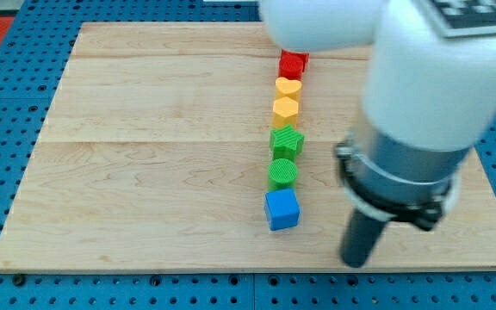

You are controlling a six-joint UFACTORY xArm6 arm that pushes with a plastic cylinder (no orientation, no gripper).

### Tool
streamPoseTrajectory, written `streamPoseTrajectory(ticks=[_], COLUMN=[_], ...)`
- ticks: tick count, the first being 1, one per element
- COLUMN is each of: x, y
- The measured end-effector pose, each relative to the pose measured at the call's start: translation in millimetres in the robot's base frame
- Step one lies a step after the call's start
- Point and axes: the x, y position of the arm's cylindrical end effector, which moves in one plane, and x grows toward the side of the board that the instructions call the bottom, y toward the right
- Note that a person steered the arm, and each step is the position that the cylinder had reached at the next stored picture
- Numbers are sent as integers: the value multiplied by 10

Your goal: Point at the yellow heart

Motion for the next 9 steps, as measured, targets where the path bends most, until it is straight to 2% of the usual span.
streamPoseTrajectory(ticks=[1, 3, 7, 8, 9], x=[-639, -2175, -2267, -2267, -2265], y=[261, 266, 420, 292, -165])
